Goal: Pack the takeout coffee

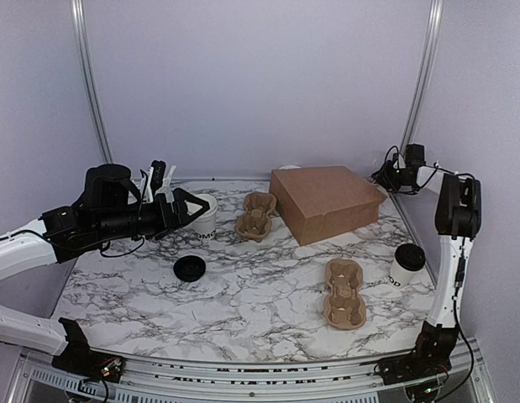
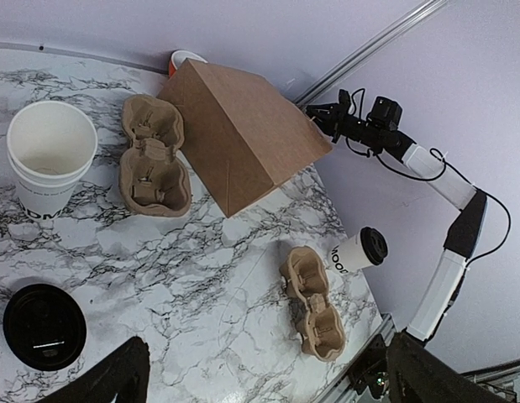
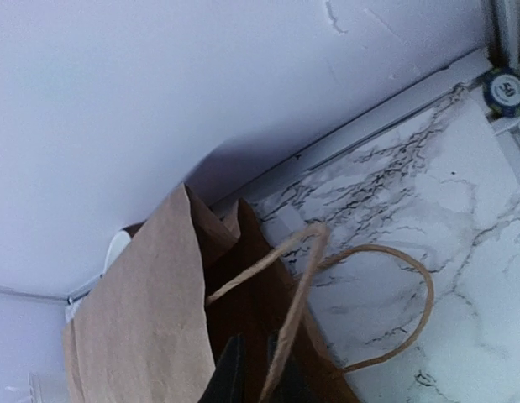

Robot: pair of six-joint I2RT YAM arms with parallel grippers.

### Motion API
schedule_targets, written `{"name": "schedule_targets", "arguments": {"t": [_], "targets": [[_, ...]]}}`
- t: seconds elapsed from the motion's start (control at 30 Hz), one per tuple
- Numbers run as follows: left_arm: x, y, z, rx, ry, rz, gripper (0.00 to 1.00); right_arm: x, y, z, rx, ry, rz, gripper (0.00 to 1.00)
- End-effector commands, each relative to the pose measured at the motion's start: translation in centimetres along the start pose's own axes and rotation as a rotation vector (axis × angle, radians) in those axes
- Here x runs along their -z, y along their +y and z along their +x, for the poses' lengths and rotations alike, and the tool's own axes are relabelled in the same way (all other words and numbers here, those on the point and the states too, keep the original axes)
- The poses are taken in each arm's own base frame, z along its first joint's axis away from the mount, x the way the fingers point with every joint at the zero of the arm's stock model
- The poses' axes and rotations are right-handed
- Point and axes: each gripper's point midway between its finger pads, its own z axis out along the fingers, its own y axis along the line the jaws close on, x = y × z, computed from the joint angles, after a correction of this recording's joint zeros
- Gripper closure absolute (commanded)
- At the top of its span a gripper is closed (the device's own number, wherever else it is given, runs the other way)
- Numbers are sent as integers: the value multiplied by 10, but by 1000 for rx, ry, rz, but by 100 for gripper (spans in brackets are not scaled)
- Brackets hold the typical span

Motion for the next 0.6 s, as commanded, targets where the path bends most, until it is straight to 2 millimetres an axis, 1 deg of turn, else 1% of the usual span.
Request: {"name": "schedule_targets", "arguments": {"t": [0.0, 0.03, 0.13, 0.23, 0.3, 0.37, 0.43, 0.47, 0.57], "targets": [[2, 0, -3, 4, -8, -4, 1, 43, 60, -34, 62, -119, -113, 96], [1, 0, -3, 1, -7, -2, 1, 54, 69, -37, 68, -151, -127, 100], [-1, 0, -3, -7, -8, -1, 1, 85, 96, -40, 82, -234, -160, 100], [-4, -1, -4, -11, -8, 1, 1, 109, 132, -40, 122, -305, -186, 100], [-5, -2, -4, -12, -8, 7, 1, 120, 157, -34, 160, -337, -197, 100], [-7, -2, -3, -16, -5, 9, 1, 127, 183, -24, 193, -360, -212, 100], [-8, -2, -4, -18, -5, 13, 1, 140, 208, -18, 231, -399, -213, 100], [-9, -2, -3, -19, -3, 12, 1, 145, 224, -11, 254, -414, -215, 100], [-9, -4, -4, -25, 0, 19, 1, 167, 266, 1, 327, -472, -209, 100]]}}
